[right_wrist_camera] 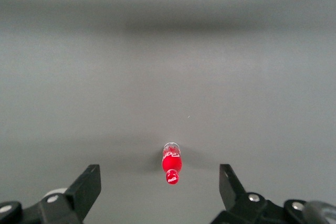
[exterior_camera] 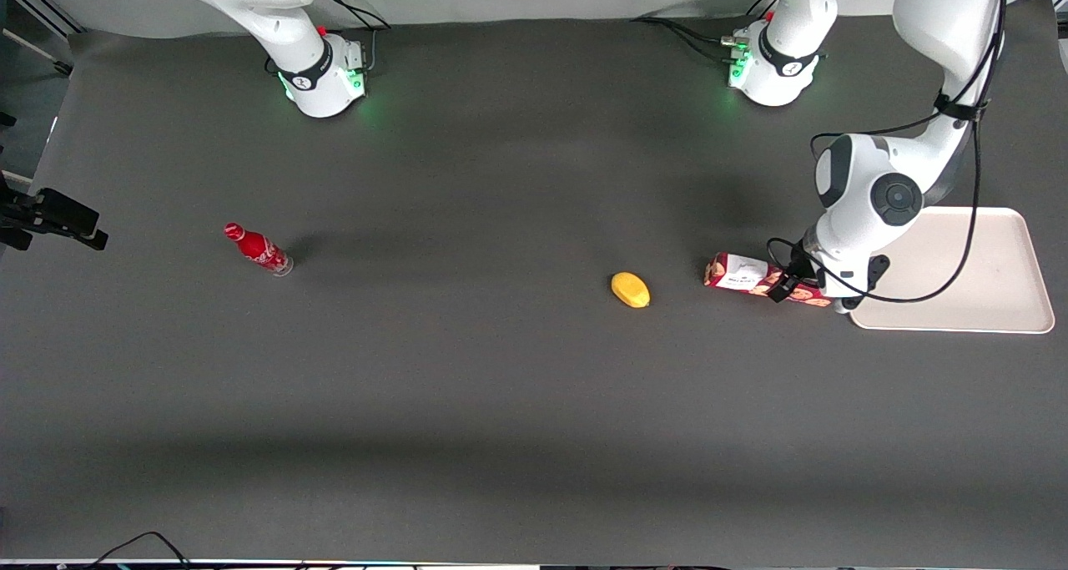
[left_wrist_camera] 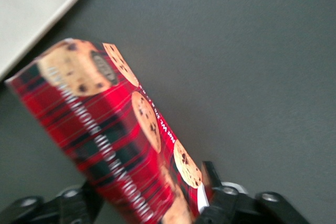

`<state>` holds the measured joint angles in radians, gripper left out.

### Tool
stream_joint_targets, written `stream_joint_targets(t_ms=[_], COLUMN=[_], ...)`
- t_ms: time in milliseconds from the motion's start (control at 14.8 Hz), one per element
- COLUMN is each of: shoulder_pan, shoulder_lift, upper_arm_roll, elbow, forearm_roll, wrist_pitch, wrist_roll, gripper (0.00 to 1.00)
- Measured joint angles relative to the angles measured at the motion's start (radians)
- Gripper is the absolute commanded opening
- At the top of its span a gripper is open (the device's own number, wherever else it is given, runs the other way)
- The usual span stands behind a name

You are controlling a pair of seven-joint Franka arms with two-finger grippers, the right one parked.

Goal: Place red cookie box on tray
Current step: 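Close the left gripper on the box end and tip it upright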

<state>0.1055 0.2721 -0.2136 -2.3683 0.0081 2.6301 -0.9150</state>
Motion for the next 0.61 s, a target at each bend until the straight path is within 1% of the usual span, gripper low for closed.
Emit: stream_joint_targets(t_ms=[404, 607], shoulder_pan=[-0.003, -0.003], shoulder_lift=[0.006, 0.0], upper_arm_roll=[-0.002, -0.001], elbow=[-0.012, -0.001], forearm_roll=[0.004, 0.006], wrist_pitch=[0.015, -0.01], wrist_roll=[0.0, 0.0], gripper=[0.0, 0.0])
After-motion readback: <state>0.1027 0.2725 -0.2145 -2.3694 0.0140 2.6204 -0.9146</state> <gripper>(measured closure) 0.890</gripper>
